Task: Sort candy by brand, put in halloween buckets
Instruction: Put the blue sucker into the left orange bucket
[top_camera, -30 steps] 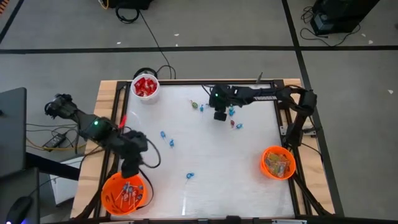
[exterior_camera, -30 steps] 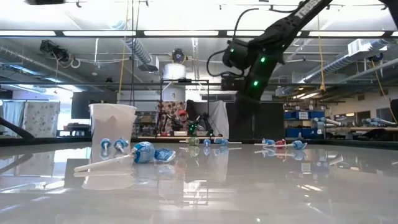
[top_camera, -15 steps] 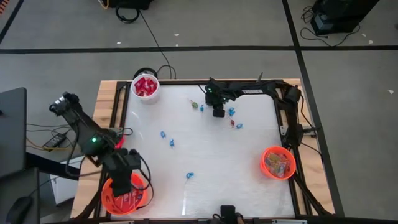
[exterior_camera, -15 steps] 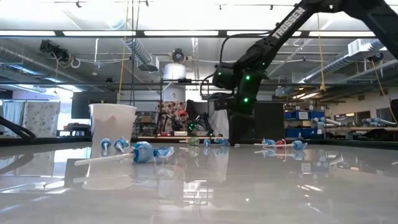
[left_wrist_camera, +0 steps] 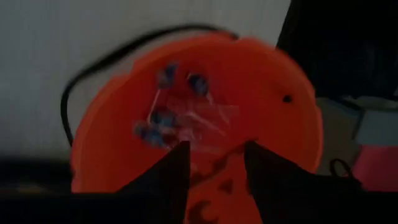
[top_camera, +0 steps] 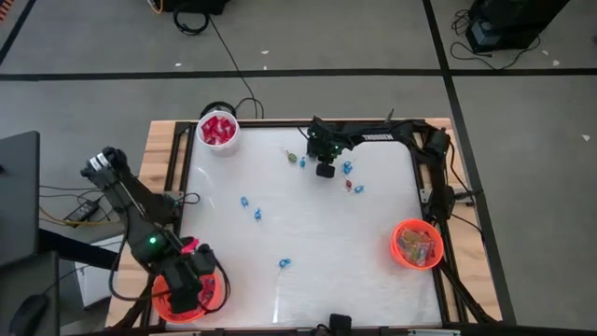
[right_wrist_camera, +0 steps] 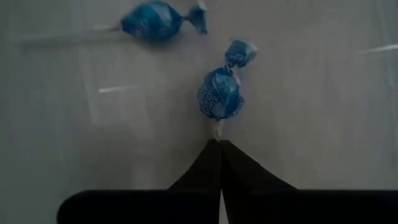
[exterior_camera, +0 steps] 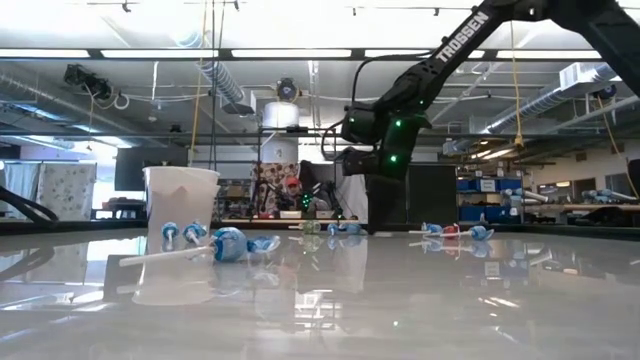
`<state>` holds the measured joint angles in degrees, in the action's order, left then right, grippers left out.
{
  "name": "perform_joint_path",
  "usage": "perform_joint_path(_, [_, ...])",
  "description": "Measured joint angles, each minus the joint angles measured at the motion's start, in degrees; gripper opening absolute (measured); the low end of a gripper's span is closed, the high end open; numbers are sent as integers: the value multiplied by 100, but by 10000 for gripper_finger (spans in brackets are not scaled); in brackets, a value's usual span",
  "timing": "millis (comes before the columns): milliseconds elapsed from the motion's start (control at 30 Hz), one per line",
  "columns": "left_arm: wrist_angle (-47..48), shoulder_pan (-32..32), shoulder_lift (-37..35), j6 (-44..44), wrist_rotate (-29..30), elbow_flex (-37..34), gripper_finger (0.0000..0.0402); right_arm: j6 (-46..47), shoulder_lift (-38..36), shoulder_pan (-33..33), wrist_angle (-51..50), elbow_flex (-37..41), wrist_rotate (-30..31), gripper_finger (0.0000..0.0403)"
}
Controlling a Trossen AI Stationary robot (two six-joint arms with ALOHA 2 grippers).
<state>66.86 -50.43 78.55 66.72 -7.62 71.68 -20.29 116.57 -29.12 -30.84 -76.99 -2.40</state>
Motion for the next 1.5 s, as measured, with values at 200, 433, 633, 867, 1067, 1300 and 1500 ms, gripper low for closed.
perform_joint_path(200, [-407,-206,67,-448,653,0,197,759,-23,456,35,6,20,5])
perform_joint_path(433, [210,-191,67,-726,2130,0,204,1131,-104,1617,367,20,263,3])
perform_joint_path(633, [71,99,66,-1141,3610,0,204,1510,-131,2579,1049,17,480,2])
perform_joint_path(867, [-1422,770,65,-2696,3992,-310,205,1613,-133,3421,2076,17,1104,2])
perform_joint_path(1067, [-2483,1343,67,-3349,3848,-1188,247,1575,-195,3824,2530,15,1762,2])
perform_joint_path(1300, [-3513,1668,67,-3674,4440,-2133,310,1519,-317,4111,2919,9,1880,2])
perform_joint_path(1500, [-3586,1869,67,-3671,4860,-2468,312,1530,-321,4134,2993,9,1778,2])
